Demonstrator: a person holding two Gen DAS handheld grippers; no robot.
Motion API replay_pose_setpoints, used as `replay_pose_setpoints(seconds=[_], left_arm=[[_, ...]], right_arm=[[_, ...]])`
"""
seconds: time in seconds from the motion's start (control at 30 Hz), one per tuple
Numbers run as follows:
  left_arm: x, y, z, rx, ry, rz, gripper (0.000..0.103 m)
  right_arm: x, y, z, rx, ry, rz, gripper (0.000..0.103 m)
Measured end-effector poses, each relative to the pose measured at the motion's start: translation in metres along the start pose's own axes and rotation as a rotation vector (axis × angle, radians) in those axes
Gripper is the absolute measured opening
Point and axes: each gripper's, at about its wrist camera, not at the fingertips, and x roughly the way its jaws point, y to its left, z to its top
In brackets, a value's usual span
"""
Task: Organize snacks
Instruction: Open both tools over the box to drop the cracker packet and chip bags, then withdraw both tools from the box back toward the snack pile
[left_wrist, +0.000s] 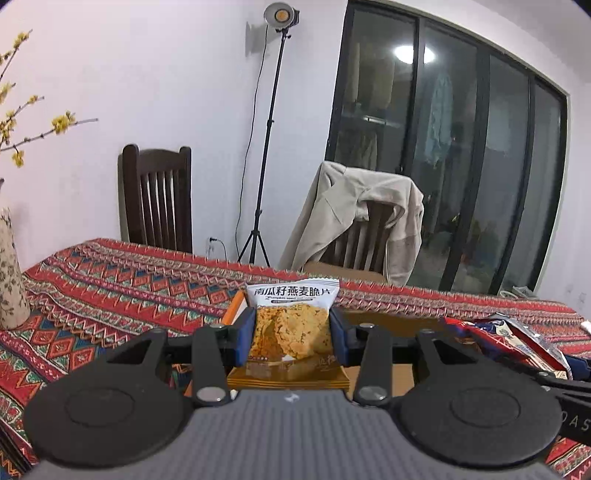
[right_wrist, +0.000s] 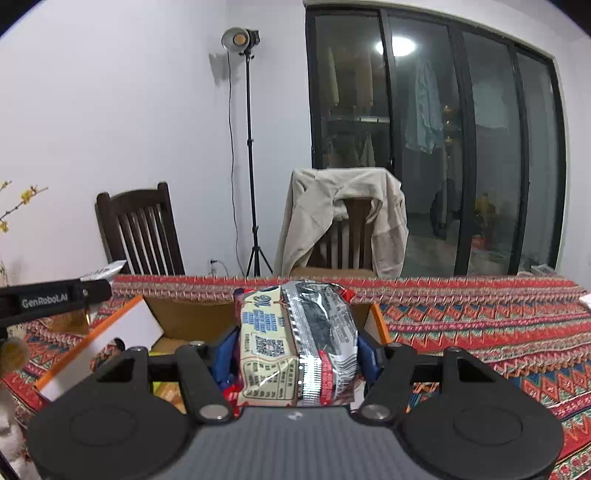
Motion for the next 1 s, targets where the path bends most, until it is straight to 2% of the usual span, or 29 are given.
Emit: replay_pose_setpoints(seconds=[0.27, 0.33, 0.4, 0.43, 0.47, 0.5, 0.53, 1.0], left_arm=[[0.009, -0.001, -0.012, 0.031, 0.047, 0.007, 0.044], [0.007, 0.0, -0.013, 0.024, 0.043, -0.007, 0.055], [0.004, 0.002, -0.013, 0.005, 0.032, 0.002, 0.096], [0.001, 0.003, -0.013, -0.004, 0.013, 0.022, 0.103], [-0.003, 0.005, -0.013, -0.013, -0.011, 0.03, 0.103], [-0.005, 0.006, -0.012, -0.021, -0.016, 0.022, 0.103], [-0.006, 0.008, -0.012, -0.035, -0.014, 0.009, 0.103], [-0.018, 0.003, -0.006, -0.026, -0.034, 0.018, 0.103]], right_arm=[[0.018, -0.002, -0.014, -0.003, 0.062, 0.0, 0.064], [0.02, -0.003, -0.015, -0.001, 0.075, 0.006, 0.065], [0.02, -0.005, -0.016, 0.007, 0.082, 0.007, 0.069], [0.019, -0.008, -0.016, 0.01, 0.082, 0.006, 0.077], [0.018, -0.009, -0.016, 0.015, 0.079, 0.001, 0.084], [0.017, -0.011, -0.016, 0.023, 0.076, 0.001, 0.097], [0.015, -0.013, -0.017, 0.03, 0.073, 0.005, 0.103], [-0.004, -0.01, -0.012, 0.033, 0.036, 0.02, 0.103]])
